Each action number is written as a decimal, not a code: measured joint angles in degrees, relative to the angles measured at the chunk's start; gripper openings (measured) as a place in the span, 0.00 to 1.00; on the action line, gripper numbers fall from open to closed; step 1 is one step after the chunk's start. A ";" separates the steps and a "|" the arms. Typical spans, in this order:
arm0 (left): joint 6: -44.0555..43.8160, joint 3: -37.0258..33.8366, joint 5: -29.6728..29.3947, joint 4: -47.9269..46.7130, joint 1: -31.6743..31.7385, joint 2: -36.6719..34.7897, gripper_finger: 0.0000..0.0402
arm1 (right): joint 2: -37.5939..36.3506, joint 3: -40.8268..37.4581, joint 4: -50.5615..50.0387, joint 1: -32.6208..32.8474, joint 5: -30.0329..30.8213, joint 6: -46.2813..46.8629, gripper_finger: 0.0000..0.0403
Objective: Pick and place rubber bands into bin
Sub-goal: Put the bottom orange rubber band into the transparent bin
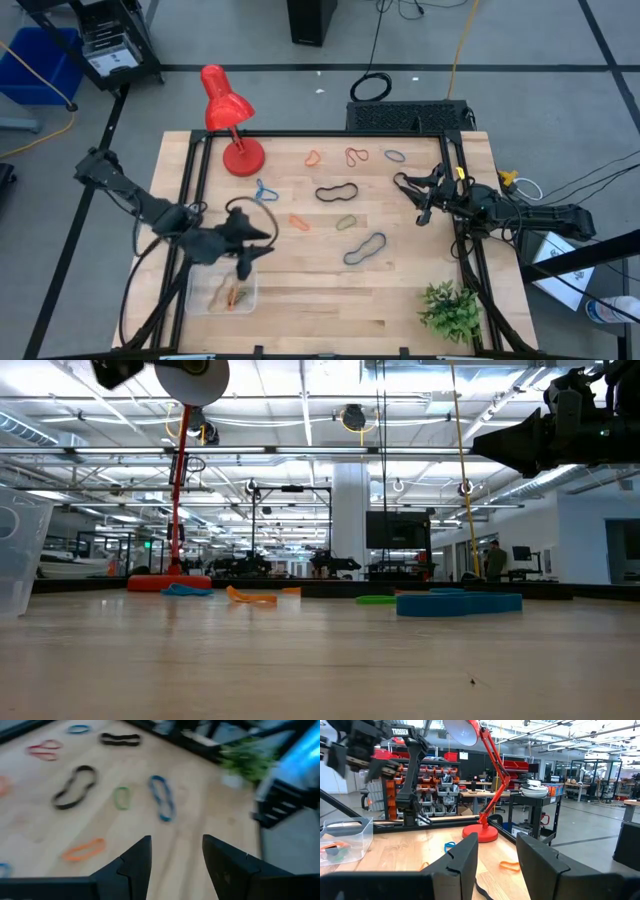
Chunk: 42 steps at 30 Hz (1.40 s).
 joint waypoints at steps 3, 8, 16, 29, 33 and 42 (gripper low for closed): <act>0.09 0.00 2.05 -1.71 5.62 1.34 0.45 | -0.01 -0.01 0.00 0.00 0.00 0.04 0.32; 3.92 0.00 5.96 -1.87 13.29 5.83 0.45 | -0.01 -0.01 0.00 -0.01 0.00 -0.06 0.32; 0.12 0.00 7.49 -1.00 21.82 16.89 0.45 | -0.01 0.01 -0.02 0.01 0.00 -0.13 0.32; -7.40 -0.02 8.64 1.98 28.22 29.43 0.45 | 0.45 0.00 -0.09 -0.01 0.00 -0.37 0.32; -9.22 -0.02 9.44 2.62 28.70 31.59 0.45 | 0.54 -0.02 -0.04 -0.01 0.00 -0.37 0.32; -12.33 -0.03 12.76 2.99 28.67 35.30 0.45 | 0.73 0.00 -0.05 -0.01 0.03 -0.37 0.32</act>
